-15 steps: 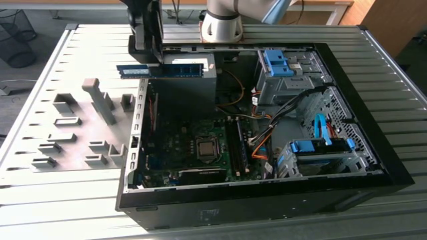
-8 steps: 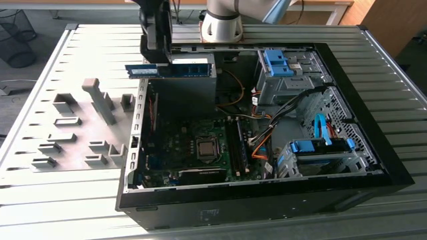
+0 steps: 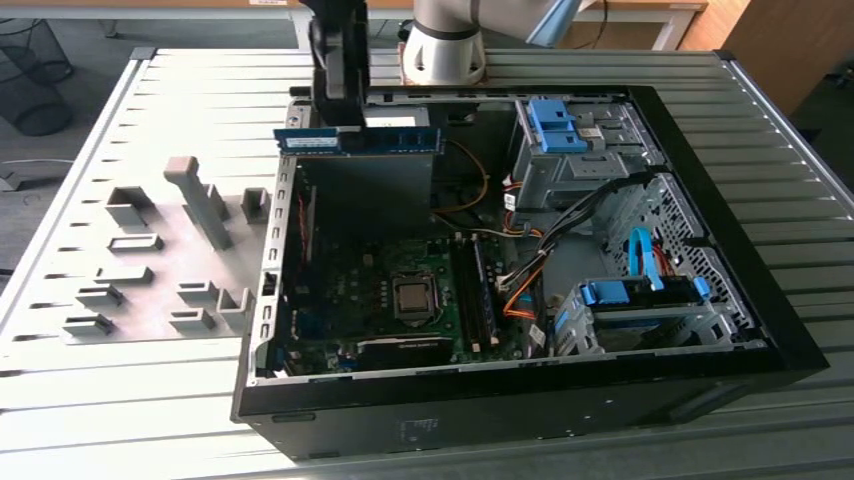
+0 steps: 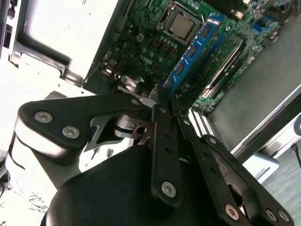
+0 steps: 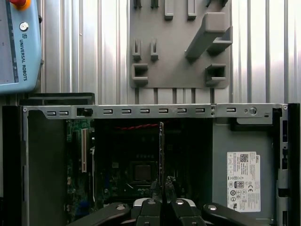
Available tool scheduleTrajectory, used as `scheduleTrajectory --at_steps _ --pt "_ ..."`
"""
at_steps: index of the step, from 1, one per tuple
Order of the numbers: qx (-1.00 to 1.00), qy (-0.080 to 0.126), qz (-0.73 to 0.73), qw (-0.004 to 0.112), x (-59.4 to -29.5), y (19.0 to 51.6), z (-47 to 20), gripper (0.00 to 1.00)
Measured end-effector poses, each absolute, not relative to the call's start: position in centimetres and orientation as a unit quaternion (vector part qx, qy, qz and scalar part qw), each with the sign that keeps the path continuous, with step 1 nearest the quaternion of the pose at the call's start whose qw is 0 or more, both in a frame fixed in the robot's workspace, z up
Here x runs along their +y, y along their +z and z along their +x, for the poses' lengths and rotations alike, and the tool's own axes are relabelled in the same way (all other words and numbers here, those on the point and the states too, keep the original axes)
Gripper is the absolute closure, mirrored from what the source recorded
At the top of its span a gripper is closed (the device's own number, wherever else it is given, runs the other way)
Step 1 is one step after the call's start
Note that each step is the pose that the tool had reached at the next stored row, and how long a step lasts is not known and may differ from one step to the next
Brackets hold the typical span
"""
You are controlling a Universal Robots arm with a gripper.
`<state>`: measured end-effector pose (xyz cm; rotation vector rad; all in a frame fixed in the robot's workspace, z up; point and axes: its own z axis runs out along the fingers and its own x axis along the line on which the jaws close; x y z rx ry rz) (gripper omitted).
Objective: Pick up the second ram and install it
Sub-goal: 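Pick up the second ram and move it above second insertion slot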
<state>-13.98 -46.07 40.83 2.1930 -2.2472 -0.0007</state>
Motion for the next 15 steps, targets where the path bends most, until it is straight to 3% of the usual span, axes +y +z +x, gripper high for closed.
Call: scheduleTrajectory --at_steps 15 --pt "-0.716 0.000 0.698 0.001 -46.1 40.8 -9.3 0.86"
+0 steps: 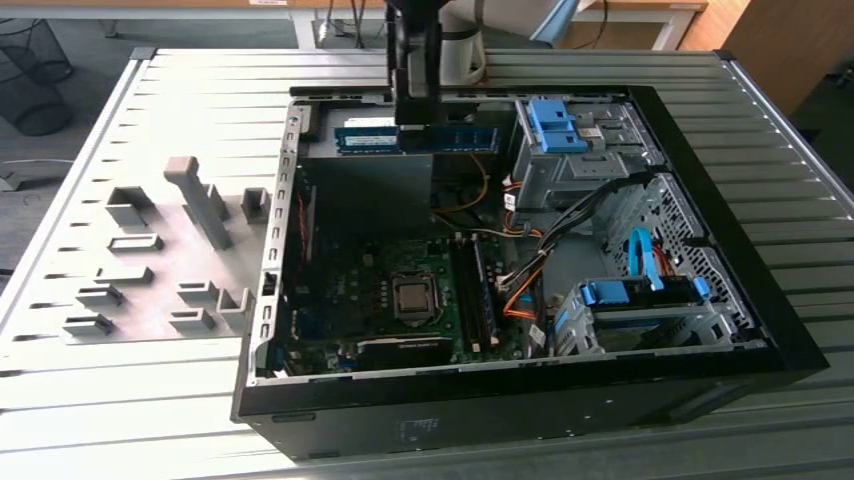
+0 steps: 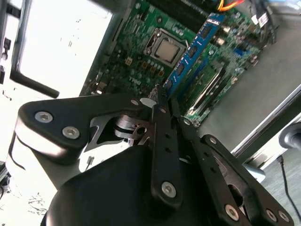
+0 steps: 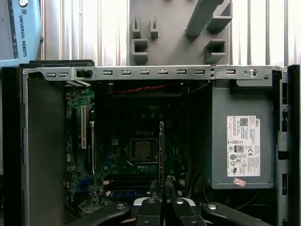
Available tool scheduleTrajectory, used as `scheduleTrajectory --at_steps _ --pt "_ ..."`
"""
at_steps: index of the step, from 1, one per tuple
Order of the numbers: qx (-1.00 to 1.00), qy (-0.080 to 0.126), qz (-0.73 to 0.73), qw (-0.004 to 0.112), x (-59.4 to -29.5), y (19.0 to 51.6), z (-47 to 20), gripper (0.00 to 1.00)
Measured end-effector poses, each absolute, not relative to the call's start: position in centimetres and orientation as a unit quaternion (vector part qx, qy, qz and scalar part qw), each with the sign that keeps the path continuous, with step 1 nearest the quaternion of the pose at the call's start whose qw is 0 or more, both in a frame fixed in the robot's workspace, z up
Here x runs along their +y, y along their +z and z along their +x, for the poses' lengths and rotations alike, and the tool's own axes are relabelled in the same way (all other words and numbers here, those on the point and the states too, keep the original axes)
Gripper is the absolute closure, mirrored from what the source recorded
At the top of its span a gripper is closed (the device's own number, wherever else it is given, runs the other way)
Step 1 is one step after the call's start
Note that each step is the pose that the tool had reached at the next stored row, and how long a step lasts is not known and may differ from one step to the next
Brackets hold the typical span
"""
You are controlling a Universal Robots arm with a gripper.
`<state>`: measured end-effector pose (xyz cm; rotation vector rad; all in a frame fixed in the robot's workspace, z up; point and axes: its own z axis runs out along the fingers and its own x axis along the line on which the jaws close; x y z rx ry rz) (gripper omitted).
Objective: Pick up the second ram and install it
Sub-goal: 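Pick up the second ram and move it above second insertion slot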
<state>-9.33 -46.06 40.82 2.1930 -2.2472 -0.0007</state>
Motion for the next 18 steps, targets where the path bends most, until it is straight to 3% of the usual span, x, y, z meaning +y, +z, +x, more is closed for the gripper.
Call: scheduleTrajectory --at_steps 18 --pt "-0.716 0.000 0.698 0.001 -46.1 40.8 -4.6 0.86"
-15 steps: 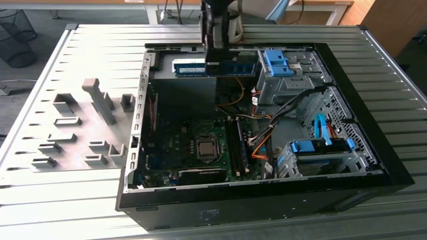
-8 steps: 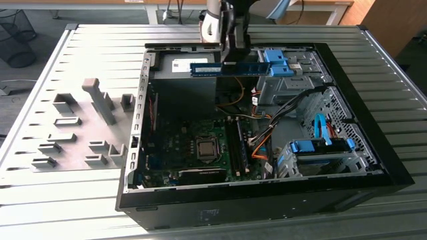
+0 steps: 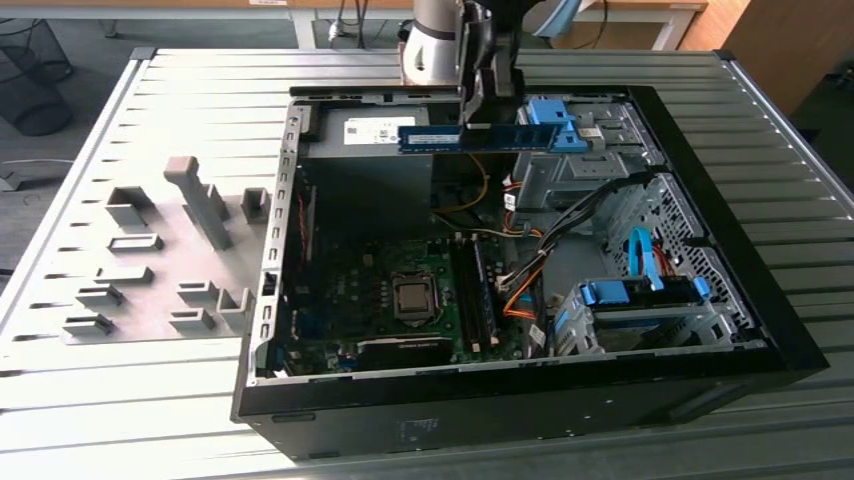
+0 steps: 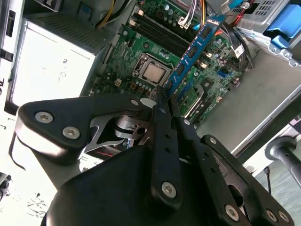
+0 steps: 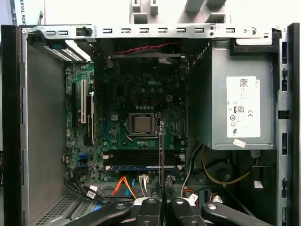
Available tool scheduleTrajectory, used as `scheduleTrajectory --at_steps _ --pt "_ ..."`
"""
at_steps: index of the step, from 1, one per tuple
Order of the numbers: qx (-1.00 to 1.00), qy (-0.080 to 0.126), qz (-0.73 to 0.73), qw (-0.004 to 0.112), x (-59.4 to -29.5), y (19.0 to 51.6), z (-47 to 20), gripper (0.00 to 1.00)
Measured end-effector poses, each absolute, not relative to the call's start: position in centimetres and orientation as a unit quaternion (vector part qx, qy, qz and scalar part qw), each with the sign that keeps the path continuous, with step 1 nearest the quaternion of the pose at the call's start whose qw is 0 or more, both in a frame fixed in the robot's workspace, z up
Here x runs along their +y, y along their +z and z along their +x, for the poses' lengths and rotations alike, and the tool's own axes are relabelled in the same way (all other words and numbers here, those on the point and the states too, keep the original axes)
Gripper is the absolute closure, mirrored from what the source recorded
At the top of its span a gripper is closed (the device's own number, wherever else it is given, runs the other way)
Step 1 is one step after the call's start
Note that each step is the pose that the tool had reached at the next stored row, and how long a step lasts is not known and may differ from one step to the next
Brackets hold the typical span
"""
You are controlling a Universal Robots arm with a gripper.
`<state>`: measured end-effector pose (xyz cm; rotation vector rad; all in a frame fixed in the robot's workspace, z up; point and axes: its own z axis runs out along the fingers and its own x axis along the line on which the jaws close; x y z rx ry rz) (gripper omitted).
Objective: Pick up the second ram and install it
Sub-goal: 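Pick up the second ram and move it above second insertion slot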
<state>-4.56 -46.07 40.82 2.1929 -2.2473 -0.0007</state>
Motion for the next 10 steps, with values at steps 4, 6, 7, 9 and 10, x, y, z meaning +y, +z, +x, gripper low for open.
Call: scheduleTrajectory --at_steps 4,6,7,9,10 --pt "-0.716 0.000 0.698 0.001 -46.07 40.82 -4.44 0.86" --pt "-0.716 0.000 0.698 0.001 -46.07 40.82 -4.37 0.86" --pt "-0.716 0.000 0.698 0.001 -46.07 40.82 -4.34 0.86" --pt "-0.716 0.000 0.698 0.001 -46.07 40.82 -4.28 0.86" --pt "-0.716 0.000 0.698 0.001 -46.07 40.82 -4.25 0.86"
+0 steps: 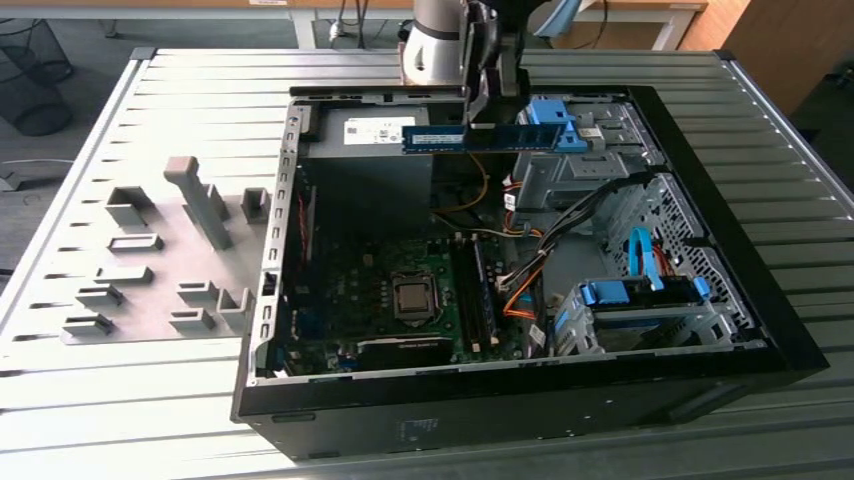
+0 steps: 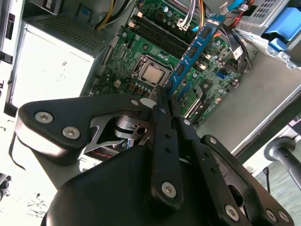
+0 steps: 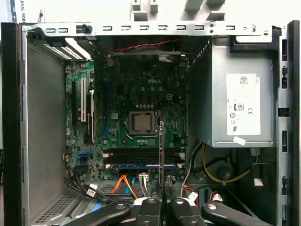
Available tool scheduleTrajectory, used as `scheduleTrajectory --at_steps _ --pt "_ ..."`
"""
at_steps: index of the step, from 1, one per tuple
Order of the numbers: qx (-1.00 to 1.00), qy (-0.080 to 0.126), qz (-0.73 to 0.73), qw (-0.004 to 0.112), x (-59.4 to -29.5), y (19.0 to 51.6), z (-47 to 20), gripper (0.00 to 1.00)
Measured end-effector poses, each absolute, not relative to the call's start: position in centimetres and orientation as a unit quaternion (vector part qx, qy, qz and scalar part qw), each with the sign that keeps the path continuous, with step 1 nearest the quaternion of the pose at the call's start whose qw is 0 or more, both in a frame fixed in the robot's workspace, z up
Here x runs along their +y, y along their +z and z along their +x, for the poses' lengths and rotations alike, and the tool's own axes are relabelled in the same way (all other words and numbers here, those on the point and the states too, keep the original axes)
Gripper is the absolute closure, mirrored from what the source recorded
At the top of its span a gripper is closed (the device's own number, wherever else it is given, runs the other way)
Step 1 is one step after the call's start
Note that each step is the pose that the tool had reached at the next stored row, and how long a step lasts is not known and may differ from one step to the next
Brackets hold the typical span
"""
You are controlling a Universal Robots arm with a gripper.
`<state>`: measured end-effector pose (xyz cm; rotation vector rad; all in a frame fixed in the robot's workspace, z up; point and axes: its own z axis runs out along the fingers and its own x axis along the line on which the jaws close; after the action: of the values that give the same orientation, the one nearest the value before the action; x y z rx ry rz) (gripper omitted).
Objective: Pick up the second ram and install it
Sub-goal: 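Pick up the second ram and move it above second insertion slot, then insert the second ram into the second slot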
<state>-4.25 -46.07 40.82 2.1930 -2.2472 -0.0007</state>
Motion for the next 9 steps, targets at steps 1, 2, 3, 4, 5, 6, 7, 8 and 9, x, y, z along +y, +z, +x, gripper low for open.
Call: scheduleTrajectory --at_steps 1,2,3,4,5,6,7,8,9 --pt "-0.716 0.000 0.698 0.001 -46.07 40.82 -4.22 0.86" --pt "-0.716 0.000 0.698 0.001 -46.07 40.82 -4.19 0.86" --pt "-0.716 0.000 0.698 0.001 -46.07 40.82 -4.16 0.86" --pt "-0.716 0.000 0.698 0.001 -46.07 40.82 -3.85 0.86" --pt "-0.716 0.000 0.698 0.001 -46.07 40.82 -3.82 0.86" --pt "-0.716 0.000 0.698 0.001 -46.07 40.82 -3.80 0.86" --pt "-0.716 0.000 0.698 0.001 -46.06 40.82 -3.80 0.86" --pt "-0.716 0.000 0.698 0.001 -46.07 40.82 -3.80 0.86" --pt "-0.717 0.000 0.697 0.001 -46.07 40.82 -3.80 0.86"
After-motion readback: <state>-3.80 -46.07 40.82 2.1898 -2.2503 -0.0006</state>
